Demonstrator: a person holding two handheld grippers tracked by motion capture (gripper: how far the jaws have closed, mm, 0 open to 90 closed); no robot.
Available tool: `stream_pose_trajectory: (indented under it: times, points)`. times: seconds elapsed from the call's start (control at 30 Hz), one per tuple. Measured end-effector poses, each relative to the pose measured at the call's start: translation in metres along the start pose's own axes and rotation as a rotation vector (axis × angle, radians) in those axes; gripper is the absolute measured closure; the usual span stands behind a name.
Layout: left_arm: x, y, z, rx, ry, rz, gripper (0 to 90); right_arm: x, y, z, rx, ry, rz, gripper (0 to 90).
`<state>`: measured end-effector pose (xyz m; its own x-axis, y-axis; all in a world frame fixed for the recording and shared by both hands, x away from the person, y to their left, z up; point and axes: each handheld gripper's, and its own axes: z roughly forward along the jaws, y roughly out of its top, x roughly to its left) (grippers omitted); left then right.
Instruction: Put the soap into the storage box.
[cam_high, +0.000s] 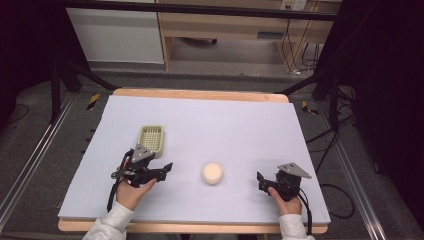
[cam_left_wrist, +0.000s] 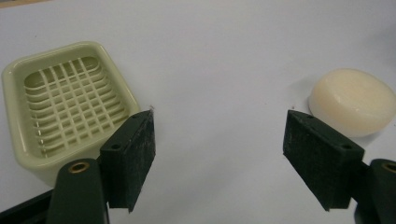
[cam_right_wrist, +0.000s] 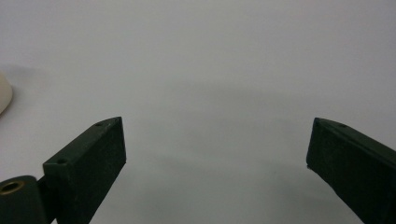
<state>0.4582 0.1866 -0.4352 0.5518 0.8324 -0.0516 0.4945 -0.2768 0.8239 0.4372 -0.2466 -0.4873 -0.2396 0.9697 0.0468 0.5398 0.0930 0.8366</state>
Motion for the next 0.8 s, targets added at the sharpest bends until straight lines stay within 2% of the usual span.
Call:
stream_pose_trajectory:
  times: [0.27, 0.8]
  points:
    - [-0.010, 0.002, 0.007, 0.015, -0.016, 0.028, 25.3, 0.000, 0.000, 0.000, 0.000, 0.001, -0.001, 5.2]
    - [-0.026, 0.012, 0.016, 0.013, -0.048, 0.038, 24.8, 0.000, 0.000, 0.000, 0.000, 0.002, -0.005, 5.2]
